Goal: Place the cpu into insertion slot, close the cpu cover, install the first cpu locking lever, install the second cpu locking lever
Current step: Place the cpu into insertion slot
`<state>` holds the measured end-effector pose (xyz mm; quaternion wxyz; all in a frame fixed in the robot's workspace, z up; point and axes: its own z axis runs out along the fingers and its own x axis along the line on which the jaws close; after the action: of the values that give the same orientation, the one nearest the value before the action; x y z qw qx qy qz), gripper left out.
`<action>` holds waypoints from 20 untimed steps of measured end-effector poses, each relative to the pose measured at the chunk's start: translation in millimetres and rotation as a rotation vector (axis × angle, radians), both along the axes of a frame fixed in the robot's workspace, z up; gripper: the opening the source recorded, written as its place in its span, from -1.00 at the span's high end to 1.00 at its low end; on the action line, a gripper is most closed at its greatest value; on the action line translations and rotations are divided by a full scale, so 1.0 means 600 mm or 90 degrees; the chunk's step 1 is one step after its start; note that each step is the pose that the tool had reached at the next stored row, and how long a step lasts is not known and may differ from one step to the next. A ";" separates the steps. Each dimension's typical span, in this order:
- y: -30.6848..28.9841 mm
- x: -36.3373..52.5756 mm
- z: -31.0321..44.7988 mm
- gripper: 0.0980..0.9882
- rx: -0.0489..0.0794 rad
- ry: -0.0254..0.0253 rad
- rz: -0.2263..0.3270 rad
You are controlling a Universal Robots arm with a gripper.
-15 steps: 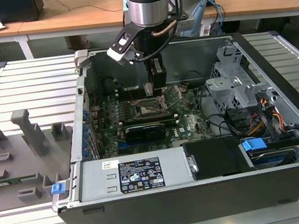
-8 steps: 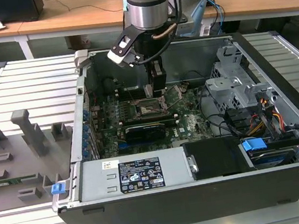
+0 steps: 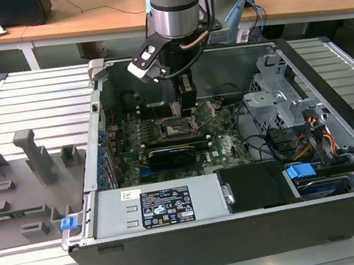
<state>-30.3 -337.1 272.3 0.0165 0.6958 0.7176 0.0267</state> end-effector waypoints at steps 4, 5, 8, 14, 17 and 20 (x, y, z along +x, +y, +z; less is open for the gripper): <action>0.0001 -0.001 -0.006 0.03 0.000 0.0000 0.000; 0.0001 -0.001 -0.008 0.03 0.000 0.0000 0.000; 0.0002 -0.002 -0.013 0.03 0.000 0.0000 0.002; 0.0087 -0.005 -0.025 0.03 0.000 0.0000 0.004; 0.0153 -0.006 -0.034 0.03 0.000 0.0000 0.000; 0.0178 -0.009 -0.044 0.03 0.000 0.0000 -0.008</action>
<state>-35.5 -326.5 246.0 0.0167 0.7003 0.7132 0.0266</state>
